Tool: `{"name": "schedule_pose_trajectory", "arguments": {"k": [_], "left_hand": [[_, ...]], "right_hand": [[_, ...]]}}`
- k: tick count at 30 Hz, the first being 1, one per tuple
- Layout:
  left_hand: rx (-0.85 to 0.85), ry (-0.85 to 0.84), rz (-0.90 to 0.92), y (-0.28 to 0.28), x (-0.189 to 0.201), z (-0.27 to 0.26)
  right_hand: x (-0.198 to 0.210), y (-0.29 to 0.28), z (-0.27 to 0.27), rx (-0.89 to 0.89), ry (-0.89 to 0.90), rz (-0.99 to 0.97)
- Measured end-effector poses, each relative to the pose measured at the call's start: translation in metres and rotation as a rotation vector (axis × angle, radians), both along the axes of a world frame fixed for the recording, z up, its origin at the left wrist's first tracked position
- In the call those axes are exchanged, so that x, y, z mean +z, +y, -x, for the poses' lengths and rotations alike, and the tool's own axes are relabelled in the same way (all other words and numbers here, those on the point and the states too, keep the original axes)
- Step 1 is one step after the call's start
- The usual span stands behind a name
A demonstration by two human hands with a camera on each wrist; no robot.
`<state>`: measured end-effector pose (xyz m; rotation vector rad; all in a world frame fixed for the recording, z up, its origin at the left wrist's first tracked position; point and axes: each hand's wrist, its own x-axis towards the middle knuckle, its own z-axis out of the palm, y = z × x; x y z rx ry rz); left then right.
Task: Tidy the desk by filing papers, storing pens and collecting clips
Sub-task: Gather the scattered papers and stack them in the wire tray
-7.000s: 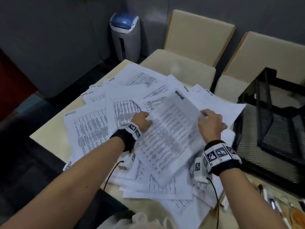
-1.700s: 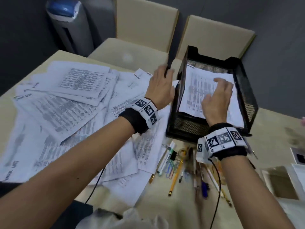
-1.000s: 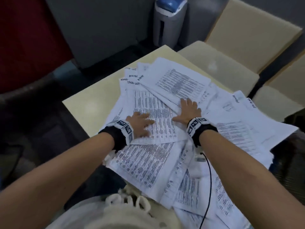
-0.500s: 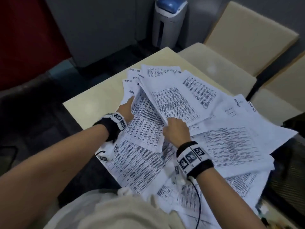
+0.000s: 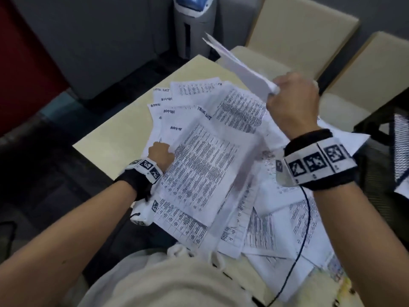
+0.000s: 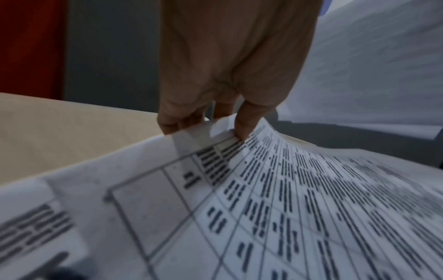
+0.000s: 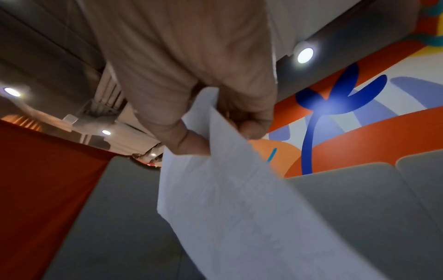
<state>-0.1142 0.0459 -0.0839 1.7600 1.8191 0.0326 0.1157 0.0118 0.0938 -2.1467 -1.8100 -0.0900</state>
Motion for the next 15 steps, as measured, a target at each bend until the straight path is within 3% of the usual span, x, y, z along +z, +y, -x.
{"name": "schedule_pose_trajectory", "arguments": {"k": [4, 9, 13, 15], "left_hand": [[-0.026, 0.004, 0.086, -0.014, 0.001, -0.017], [0.148, -0.209, 0.166, -0.029, -0.009, -0.031], [0.304, -0.317, 0.088, -0.022, -0.017, -0.03], [0.354, -0.446, 0.101, -0.018, -0.018, -0.025]], "right_hand": [[-0.03, -0.025, 0.014, -0.013, 0.054, 0.156], [-0.117, -0.066, 0.071, 0.151, 0.202, 0.596], [-0.135, -0.075, 0.073, 0.343, 0.704, 0.875], [-0.133, -0.072, 0.052, 0.21, 0.965, 0.824]]}}
